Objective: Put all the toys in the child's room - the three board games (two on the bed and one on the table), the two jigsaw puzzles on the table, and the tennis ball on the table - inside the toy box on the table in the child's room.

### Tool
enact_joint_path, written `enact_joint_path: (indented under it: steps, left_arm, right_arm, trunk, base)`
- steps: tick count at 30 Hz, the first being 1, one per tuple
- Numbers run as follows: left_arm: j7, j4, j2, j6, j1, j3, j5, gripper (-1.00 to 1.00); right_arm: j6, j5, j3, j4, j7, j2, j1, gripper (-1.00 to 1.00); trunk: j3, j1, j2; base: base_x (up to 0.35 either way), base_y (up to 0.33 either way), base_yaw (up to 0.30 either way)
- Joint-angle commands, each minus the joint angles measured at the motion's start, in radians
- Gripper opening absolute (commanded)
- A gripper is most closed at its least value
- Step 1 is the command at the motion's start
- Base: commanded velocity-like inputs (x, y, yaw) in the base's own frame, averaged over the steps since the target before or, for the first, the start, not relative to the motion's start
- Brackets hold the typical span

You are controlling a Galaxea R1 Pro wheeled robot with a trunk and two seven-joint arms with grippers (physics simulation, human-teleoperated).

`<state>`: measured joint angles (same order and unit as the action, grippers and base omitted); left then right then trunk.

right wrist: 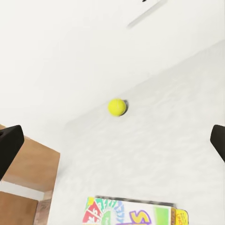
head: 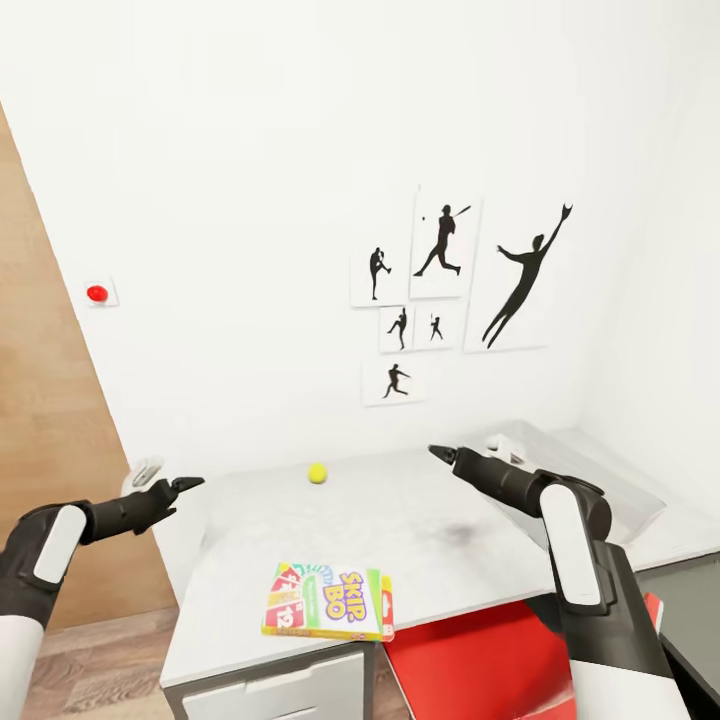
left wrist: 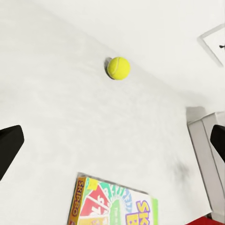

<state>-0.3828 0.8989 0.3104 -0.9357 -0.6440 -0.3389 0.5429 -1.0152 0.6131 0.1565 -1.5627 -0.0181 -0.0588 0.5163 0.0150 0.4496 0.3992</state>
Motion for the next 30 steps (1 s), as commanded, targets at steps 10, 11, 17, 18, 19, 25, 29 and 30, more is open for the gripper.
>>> enact_joint_path:
  steps: [10, 11, 17, 18, 19, 25, 29, 30]
  left_arm:
    - [-0.011, 0.000, 0.005, 0.084, 0.000, 0.007, -0.005, 1.00]
    - [-0.011, 0.000, 0.005, 0.085, 0.000, 0.007, -0.004, 1.00]
    - [-0.011, 0.002, 0.006, 0.089, 0.000, 0.007, -0.005, 1.00]
    - [-0.011, 0.003, 0.006, 0.090, 0.000, 0.008, -0.005, 1.00]
    - [-0.011, 0.004, 0.006, 0.090, 0.000, 0.008, -0.006, 1.00]
    - [-0.010, 0.006, 0.007, 0.091, 0.000, 0.006, -0.010, 1.00]
    - [-0.008, 0.005, 0.007, 0.092, 0.000, 0.006, -0.012, 1.00]
    - [-0.008, 0.005, 0.007, 0.092, 0.000, 0.006, -0.012, 1.00]
  right_arm:
    - [-0.005, 0.003, 0.003, -0.002, 0.035, -0.001, 0.000, 1.00]
    - [-0.005, 0.003, 0.003, -0.002, 0.036, -0.001, 0.000, 1.00]
    - [-0.005, 0.003, 0.002, -0.002, 0.038, -0.001, 0.000, 1.00]
    - [-0.005, 0.003, 0.002, -0.002, 0.038, -0.001, 0.000, 1.00]
    - [-0.005, 0.003, 0.002, -0.002, 0.038, -0.001, 0.000, 1.00]
    - [-0.004, 0.004, 0.002, -0.002, 0.038, -0.001, 0.000, 1.00]
    - [-0.004, 0.004, 0.001, -0.002, 0.038, -0.001, 0.000, 1.00]
    - [-0.004, 0.004, 0.001, -0.002, 0.038, -0.001, 0.000, 1.00]
  trunk:
    - [-0.007, 0.000, 0.001]
    - [-0.008, 0.000, 0.001]
    - [-0.013, 0.000, 0.001]
    - [-0.013, 0.000, 0.001]
    - [-0.014, 0.000, 0.001]
    - [-0.018, 0.000, 0.001]
    - [-0.021, 0.000, 0.001]
    - [-0.022, 0.000, 0.001]
  base:
    - [-0.014, 0.009, -0.228]
    - [-0.126, 0.091, -0.246]
    - [-0.113, 0.085, -0.249]
    - [-0.041, 0.028, -0.250]
    - [-0.055, 0.033, -0.250]
    - [-0.146, 0.119, -0.250]
    - [-0.014, 0.077, -0.250]
    - [0.069, 0.037, -0.250]
